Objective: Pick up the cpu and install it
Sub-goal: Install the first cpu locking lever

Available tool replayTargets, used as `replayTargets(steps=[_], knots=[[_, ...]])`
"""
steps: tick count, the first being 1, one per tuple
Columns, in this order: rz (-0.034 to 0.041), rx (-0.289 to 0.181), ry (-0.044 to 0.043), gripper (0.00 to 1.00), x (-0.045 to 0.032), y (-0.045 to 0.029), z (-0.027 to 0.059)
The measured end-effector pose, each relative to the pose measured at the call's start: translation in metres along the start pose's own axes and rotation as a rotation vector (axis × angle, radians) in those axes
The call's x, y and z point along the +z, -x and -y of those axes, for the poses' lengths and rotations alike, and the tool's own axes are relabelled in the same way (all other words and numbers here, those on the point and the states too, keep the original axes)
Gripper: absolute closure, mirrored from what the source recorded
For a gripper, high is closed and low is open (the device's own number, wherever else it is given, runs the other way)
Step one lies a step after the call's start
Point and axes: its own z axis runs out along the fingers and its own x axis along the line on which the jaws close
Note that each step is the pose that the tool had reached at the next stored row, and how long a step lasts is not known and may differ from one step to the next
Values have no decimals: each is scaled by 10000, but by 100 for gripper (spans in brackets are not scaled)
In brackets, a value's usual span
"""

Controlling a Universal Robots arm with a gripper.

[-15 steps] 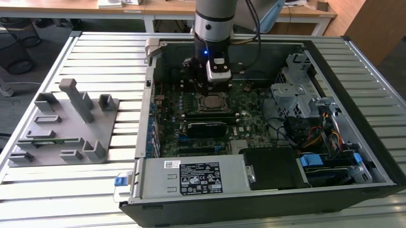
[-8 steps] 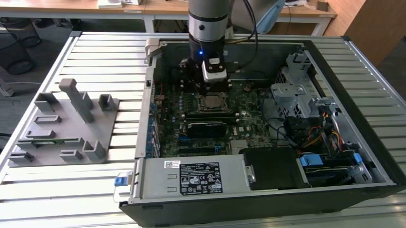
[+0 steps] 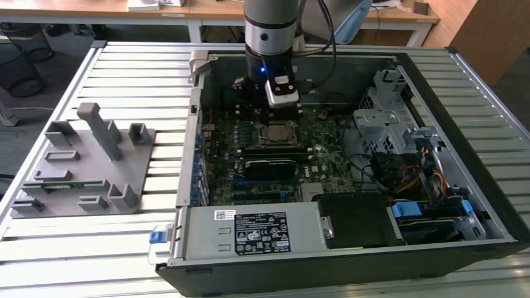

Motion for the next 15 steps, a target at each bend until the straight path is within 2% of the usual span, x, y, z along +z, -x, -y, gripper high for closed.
replayTargets(steps=[6,12,15], knots=[[7,-130,5,89,-1,-102,32],[-6,-941,17,89,-1,-110,36],[26,-953,24,89,-2,-183,59]])
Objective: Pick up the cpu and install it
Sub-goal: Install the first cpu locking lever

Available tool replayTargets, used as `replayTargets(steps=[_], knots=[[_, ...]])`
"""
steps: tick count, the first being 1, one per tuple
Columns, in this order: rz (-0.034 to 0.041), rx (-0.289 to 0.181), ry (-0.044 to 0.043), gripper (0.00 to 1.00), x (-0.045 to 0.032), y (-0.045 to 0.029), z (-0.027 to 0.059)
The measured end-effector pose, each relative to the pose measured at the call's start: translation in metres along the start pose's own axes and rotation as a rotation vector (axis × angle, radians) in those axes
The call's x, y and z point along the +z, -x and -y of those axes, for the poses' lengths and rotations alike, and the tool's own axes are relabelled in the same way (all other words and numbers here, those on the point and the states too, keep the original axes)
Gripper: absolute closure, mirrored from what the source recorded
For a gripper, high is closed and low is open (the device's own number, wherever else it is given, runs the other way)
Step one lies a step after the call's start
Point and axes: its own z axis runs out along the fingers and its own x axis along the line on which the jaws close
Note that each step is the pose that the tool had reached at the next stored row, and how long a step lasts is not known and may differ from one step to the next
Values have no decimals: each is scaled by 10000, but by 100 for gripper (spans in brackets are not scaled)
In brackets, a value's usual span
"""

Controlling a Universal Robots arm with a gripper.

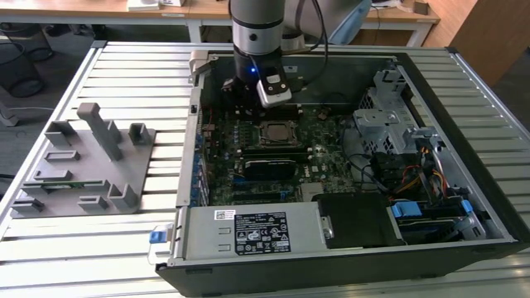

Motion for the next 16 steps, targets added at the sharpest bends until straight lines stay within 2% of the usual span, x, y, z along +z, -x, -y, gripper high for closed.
replayTargets(steps=[4,7,11,16], knots=[[76,-17,17,89,-1,-75,14],[81,-150,29,89,-1,-76,13],[97,-179,33,89,-4,-113,17],[100,-180,34,89,-16,-140,-20]])
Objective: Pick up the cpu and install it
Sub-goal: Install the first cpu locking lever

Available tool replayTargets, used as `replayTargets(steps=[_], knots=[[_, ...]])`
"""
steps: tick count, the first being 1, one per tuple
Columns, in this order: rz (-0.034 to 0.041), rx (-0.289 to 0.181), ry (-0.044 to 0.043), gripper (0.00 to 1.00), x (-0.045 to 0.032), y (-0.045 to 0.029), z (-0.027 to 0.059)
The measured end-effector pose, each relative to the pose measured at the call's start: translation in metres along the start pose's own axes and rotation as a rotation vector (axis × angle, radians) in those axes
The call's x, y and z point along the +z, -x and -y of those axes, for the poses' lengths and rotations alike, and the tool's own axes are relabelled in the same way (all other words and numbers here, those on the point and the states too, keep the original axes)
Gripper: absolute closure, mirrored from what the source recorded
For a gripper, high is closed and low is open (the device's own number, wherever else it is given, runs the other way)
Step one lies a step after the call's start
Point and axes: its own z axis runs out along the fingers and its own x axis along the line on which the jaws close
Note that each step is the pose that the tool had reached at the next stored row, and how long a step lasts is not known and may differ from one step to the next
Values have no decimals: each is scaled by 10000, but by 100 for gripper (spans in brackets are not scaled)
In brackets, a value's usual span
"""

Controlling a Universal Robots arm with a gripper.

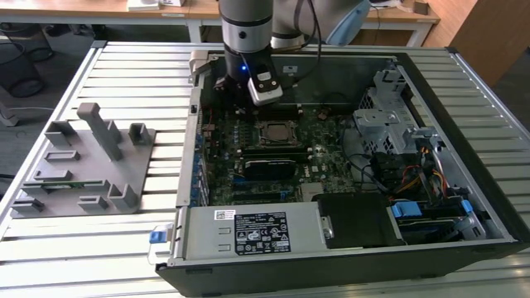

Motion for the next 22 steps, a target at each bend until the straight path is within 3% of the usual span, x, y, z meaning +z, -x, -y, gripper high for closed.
replayTargets(steps=[4,16,22], knots=[[0,-1,1,89,-35,-21,-32],[-2,-75,1,89,-39,-98,-179],[2,-85,3,89,-53,-155,-214]])
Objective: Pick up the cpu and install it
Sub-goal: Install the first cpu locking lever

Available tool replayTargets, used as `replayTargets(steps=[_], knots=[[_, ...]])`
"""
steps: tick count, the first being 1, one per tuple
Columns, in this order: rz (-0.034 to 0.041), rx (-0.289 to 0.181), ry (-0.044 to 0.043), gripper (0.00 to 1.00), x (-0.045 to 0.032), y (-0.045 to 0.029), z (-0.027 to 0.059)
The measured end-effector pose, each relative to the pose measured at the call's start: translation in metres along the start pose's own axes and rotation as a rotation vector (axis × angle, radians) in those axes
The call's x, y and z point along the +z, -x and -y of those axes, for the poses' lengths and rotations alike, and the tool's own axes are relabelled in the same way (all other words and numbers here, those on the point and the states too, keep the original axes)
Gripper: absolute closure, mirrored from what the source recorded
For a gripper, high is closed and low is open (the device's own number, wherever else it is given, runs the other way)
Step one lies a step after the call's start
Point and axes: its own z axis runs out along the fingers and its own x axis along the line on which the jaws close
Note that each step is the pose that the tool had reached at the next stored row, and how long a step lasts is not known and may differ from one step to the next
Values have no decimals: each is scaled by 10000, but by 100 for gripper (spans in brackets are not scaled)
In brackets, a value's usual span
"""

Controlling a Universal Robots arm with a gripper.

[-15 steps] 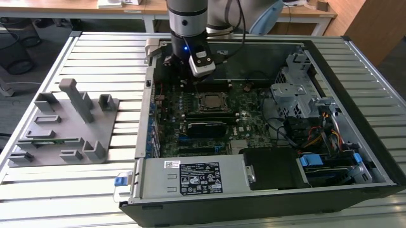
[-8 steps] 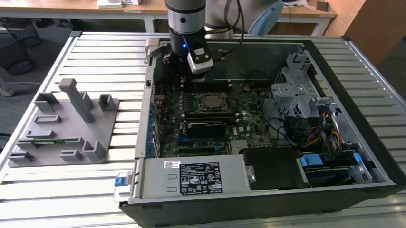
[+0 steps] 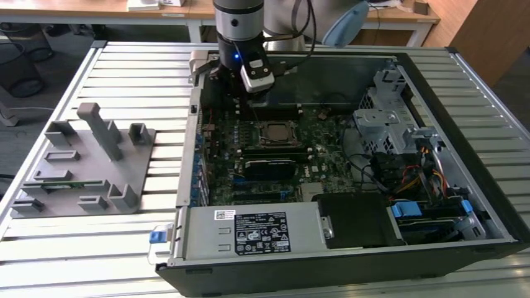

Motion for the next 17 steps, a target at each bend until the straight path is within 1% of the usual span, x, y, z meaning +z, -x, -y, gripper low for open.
replayTargets(steps=[4,8,13,17], knots=[[3,-25,1,89,-17,-9,-50],[3,-64,2,89,-18,-19,-101],[0,-224,7,89,-18,-17,-113],[-1,-250,8,89,-17,18,-120]])
